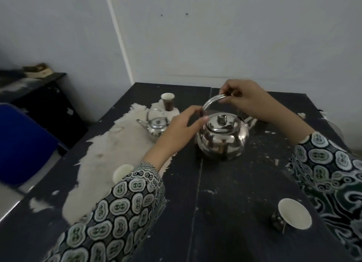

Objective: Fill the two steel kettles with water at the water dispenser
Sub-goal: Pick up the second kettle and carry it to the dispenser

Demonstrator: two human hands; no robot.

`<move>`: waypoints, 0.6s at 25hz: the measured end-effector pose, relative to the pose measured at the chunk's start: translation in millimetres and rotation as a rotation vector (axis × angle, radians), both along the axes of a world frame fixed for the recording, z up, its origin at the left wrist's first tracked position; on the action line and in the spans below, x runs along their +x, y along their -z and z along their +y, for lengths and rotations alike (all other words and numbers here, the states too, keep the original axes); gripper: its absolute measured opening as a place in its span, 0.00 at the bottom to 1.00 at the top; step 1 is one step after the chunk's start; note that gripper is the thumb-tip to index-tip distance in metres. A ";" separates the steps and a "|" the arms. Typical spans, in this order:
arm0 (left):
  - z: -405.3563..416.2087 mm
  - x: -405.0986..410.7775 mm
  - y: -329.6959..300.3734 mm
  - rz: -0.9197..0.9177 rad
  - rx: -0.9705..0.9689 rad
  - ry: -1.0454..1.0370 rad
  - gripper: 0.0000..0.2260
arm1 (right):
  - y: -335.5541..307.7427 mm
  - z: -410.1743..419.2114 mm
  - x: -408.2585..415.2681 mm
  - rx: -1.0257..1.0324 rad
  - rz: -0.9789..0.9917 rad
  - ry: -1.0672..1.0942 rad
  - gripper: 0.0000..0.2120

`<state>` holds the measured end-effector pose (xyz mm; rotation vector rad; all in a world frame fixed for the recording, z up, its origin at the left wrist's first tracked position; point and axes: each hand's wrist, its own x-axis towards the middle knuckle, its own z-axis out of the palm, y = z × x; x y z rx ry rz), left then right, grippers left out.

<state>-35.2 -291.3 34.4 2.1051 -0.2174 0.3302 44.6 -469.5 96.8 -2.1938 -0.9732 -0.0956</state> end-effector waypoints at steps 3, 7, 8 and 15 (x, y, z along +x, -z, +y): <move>42.9 -50.8 -18.6 -0.016 -0.033 -0.080 0.07 | -18.8 53.0 -39.8 0.037 0.025 -0.136 0.03; 109.3 -117.7 -40.8 -0.012 -0.136 -0.092 0.04 | -30.2 124.7 -88.7 0.024 0.069 -0.287 0.03; 131.0 -137.0 -45.0 -0.002 -0.160 -0.104 0.05 | -31.6 147.4 -103.7 0.012 0.068 -0.319 0.03; 282.2 -270.4 -66.4 0.091 -0.229 -0.184 0.08 | -41.1 316.6 -208.3 0.000 0.076 -0.513 0.02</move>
